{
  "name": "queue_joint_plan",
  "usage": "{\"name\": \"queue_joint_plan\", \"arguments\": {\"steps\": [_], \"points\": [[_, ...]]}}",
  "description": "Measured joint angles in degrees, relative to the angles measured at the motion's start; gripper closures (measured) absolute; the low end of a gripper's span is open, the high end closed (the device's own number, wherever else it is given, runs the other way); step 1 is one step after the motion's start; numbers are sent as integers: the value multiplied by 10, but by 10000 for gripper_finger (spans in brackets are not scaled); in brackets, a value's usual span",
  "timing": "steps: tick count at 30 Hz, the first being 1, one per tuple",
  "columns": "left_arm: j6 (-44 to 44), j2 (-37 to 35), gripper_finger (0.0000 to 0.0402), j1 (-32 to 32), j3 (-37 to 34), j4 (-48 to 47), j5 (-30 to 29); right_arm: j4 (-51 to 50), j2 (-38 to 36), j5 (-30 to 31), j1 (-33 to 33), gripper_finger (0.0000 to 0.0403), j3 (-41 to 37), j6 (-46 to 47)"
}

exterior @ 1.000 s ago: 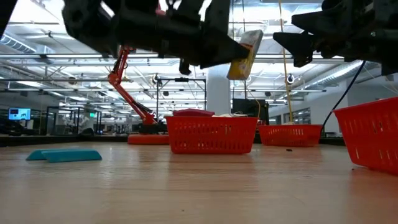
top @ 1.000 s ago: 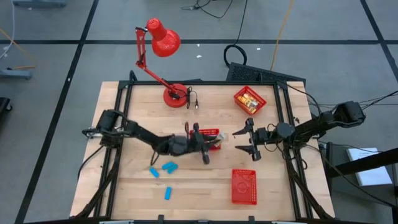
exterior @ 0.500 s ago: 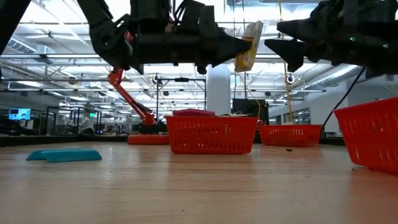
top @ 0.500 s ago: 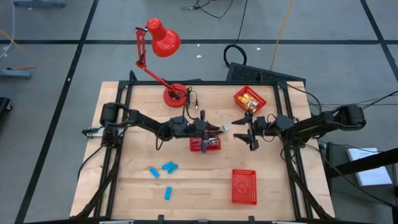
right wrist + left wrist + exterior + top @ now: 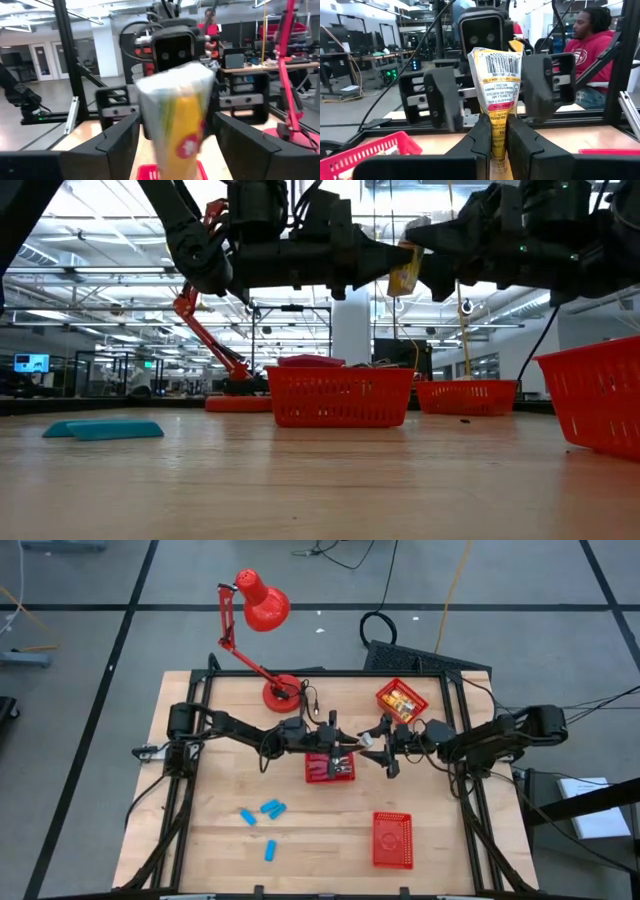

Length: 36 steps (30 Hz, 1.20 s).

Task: Pick & Place School Supplies
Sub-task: Put the yellow crayon box into the top red bin

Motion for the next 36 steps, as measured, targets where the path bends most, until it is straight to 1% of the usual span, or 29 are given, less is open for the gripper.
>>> {"name": "queue_joint_plan", "arguments": {"steps": [4, 10, 11, 19, 22, 25, 27, 30, 36], "points": [[1, 0, 367, 1, 0, -15, 0, 12, 7, 0, -1, 200, 4, 0], [-1, 0, 367, 1, 0, -19, 0, 13, 7, 1, -1, 303, 6, -2], [-2, 0, 367, 1, 0, -19, 0, 13, 7, 0, -1, 314, 6, -4], [-1, 0, 367, 1, 0, -19, 1, 12, 7, 2, -1, 322, 7, -15], [-2, 0, 366, 1, 0, -20, 4, 9, 7, 14, -1, 322, 7, -17], [-4, 0, 340, 4, 0, -26, 3, -1, 7, 17, -4, 323, 7, -21], [-6, 0, 320, 8, 0, -29, 10, -3, 7, 31, -4, 327, 7, -26], [-13, 0, 300, 17, 0, -33, 39, -4, 7, 43, -6, 327, 8, -34], [-23, 0, 276, 39, 0, -47, 94, -6, 7, 48, -27, 329, 8, -38]]}}
